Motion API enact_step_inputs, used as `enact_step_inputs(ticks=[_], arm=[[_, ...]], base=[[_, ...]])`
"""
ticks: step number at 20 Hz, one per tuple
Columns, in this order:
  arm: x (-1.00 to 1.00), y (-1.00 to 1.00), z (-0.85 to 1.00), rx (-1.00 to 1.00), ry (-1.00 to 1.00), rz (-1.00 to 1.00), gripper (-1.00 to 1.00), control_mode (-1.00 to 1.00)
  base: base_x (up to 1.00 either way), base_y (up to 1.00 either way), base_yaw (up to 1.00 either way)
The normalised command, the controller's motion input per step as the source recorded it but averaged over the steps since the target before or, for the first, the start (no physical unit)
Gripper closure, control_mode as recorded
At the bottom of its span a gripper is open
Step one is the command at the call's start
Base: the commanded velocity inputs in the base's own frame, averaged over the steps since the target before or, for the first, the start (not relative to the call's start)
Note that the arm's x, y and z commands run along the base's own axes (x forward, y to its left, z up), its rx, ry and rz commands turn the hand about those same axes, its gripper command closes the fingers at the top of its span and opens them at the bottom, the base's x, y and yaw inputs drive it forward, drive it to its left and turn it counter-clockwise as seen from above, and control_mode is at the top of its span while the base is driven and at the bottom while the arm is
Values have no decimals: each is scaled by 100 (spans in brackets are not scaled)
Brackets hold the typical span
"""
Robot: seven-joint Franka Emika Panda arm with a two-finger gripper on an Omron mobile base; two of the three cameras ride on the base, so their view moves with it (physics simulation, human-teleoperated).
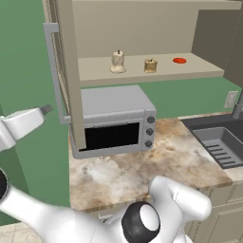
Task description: Pick the candle and candle from the dining table and place them in the open cabinet. Close the cabinet after placing the objects.
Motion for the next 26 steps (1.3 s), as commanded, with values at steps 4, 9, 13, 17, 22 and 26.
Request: enact_step_inputs(ticks=[4,9,13,17,22,26], arm=[[0,-21,0,3,-7,-2,-100,-100],[0,-39,0,2,-3,1,-100,-100],[0,-53,0,1,-1,7,-100,-100],[0,-45,0,0,0,13,-100,-100],[9,-46,0,0,0,15,-100,-100],[32,-47,0,0,0,17,-100,-100]], base=[[0,0,0],[0,0,0],[0,0,0],[0,0,0],[0,0,0],[0,0,0]])
